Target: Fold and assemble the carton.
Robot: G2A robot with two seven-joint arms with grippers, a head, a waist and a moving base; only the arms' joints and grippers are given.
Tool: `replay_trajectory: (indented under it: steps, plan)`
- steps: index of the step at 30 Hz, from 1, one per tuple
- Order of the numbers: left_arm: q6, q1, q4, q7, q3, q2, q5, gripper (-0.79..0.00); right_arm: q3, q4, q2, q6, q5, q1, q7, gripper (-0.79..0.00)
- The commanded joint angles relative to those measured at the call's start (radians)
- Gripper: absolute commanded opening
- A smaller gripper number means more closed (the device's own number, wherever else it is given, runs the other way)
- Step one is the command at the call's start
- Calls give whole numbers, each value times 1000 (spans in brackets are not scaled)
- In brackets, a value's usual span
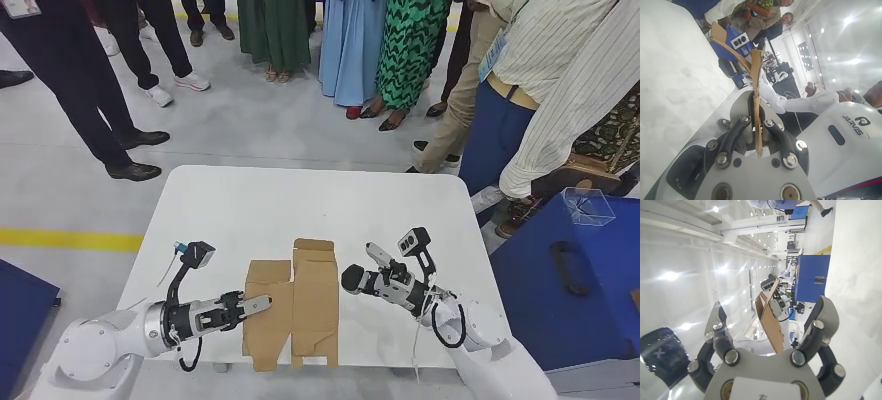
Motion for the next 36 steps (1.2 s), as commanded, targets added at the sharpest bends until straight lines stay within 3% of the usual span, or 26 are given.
replay_trajectory:
  steps: [1, 3, 4, 6, 7, 10, 15, 16, 22, 23, 24, 33, 36]
  plan:
    - [-14, -1, 0, -29, 5, 2, -26, -785, 1, 6, -1, 5, 3, 17, 28, 0]
    - [-22, -7, 1, -45, 6, 4, -42, -785, -12, -7, -2, -4, -44, 31, 47, 0]
    - [-34, -11, 3, -45, 8, 4, -59, -785, -24, -14, -3, 0, -52, 36, 67, -71]
    - [-36, -14, 13, -48, 14, 5, -82, -785, -34, -8, -6, 14, -28, 47, 90, -323]
    - [-35, -20, 13, -52, 17, 6, -76, -785, -35, -7, -6, 16, -49, 56, 93, -400]
    - [-51, -26, 16, -41, 26, 8, -46, -785, -50, -6, -9, 19, -58, 69, 114, -465]
    - [-53, -33, 21, -40, 37, 11, -59, -785, -57, -7, -14, 23, -74, 83, 94, -757]
    - [-55, -34, 21, -41, 38, 12, -58, -785, -59, -7, -15, 24, -79, 85, 91, -785]
    - [-42, -38, 28, -27, 43, 16, -40, -776, -68, -11, -21, 41, -92, 106, 74, -785]
    - [-38, -40, 30, -14, 39, 17, -30, -135, -65, -8, -22, 37, -96, 111, 66, -785]
    - [-38, -40, 30, -14, 39, 17, -30, 0, -61, -5, -23, 33, -98, 116, 59, -785]
    - [-38, -40, 30, -14, 39, 17, -30, 0, 43, 29, -20, 10, -42, 130, 7, -785]
    - [-20, -30, 53, 62, 23, 16, -52, 0, 80, 17, -16, -25, -72, 116, 3, -785]
